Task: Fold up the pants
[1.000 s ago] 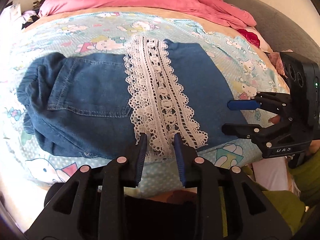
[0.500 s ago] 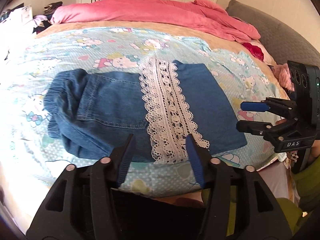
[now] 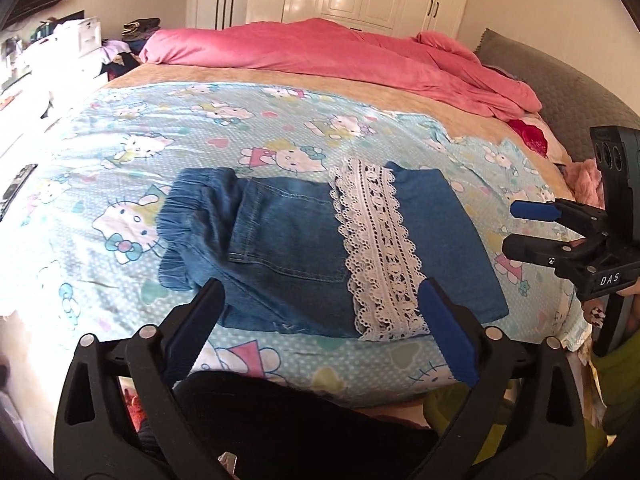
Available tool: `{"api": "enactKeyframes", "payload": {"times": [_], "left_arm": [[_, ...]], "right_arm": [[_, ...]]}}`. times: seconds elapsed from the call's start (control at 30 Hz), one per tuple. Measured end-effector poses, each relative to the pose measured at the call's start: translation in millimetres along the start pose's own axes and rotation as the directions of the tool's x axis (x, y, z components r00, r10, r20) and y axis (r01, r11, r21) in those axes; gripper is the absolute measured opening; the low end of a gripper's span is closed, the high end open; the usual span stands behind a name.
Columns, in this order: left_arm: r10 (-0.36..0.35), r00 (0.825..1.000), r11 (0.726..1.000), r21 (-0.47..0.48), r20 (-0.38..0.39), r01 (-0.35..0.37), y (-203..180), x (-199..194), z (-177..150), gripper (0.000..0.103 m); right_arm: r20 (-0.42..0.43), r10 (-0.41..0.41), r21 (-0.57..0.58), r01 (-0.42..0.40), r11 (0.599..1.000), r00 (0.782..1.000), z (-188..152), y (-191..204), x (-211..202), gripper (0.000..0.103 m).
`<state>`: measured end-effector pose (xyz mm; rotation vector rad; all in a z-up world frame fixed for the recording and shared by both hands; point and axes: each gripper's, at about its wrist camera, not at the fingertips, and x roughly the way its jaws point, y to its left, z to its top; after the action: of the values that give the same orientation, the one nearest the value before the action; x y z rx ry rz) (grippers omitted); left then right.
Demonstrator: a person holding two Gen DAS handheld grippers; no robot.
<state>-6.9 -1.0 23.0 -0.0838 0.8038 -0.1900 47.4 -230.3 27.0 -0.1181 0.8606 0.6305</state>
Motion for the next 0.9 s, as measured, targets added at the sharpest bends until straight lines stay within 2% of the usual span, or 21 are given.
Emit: {"api": "enactKeyframes", "payload": {"times": [0.23,0.53,0.73,0.9], "left_arm": [[0.020,1.000,0.999,-0.039,0.000,-0.020,19,-3,-1,0.093],[0.056,0.998,0.994,-0.093,-0.009,-0.057,45,-2,-5,0.093],[0.060,0.998,0.986,-0.151,-0.034,-0.064,65,7,-8,0.093],[0.032,0.997,0.970,-0.239,-0.072,-0.049,87,21,-15,0.093]], "right_arm": [[0.004,-0.003,-0.036,0.003,0.999,1.000,22,14,6,0.097],[0.001,0.036,-0.101,-0.036,0.994,0.999,60,39,26,0.097],[-0.032,0.072,-0.166,-0.076,0.983,0.997,87,59,55,0.098],[-0.080,0.106,-0.217,-0.121,0.969,0.991,107,77,87,0.098]]}}
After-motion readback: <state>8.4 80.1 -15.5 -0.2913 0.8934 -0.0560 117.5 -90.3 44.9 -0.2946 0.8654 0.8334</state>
